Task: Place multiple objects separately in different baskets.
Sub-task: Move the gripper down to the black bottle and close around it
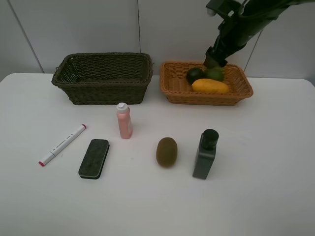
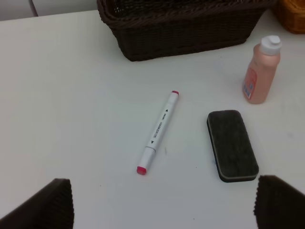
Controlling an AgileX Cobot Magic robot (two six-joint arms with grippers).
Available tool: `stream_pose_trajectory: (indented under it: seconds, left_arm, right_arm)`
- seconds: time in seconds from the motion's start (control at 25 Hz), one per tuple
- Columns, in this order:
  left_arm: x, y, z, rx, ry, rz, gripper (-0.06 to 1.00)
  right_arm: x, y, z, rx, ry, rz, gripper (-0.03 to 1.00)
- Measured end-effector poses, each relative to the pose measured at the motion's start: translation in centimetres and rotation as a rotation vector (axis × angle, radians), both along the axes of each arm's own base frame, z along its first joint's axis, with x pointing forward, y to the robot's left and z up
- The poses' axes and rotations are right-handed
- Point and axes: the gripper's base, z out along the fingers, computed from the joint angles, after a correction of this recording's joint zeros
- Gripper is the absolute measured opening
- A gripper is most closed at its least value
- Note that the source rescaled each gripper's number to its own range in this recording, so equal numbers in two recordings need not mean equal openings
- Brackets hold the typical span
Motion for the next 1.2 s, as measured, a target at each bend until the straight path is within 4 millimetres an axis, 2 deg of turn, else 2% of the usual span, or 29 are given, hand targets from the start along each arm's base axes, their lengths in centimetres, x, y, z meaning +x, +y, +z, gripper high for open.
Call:
stream_pose_trajectory:
  seconds: [0.12, 0.32, 0.64, 0.84, 1.2]
  left_arm:
    - [0.0, 0.0, 0.0, 0.0, 0.0, 0.0, 1.0]
    - [0.0, 0.0, 0.0, 0.0, 0.0, 0.0, 1.0]
    - [0.0, 0.0, 0.0, 0.0, 0.0, 0.0, 1.0]
    - [0.0, 0.0, 0.0, 0.0, 0.0, 0.0, 1.0]
    - [0.0, 0.0, 0.0, 0.0, 0.0, 0.0, 1.0]
  right_arm:
    - [-1.1, -0.3, 0.8, 0.074, 0.072, -0.134, 1.0]
    - [-2.8, -0.4, 0.4, 0.133, 0.256, -0.355, 1.0]
    - [-5.4, 3.4, 0.1, 0.188, 0.403, -0.577, 1.0]
    - [-7.1, 5.7, 0.0, 0.183, 0.459, -0.638, 1.0]
    - [-9.1, 7.8, -0.6, 0.107, 0.473, -0.691, 1.0]
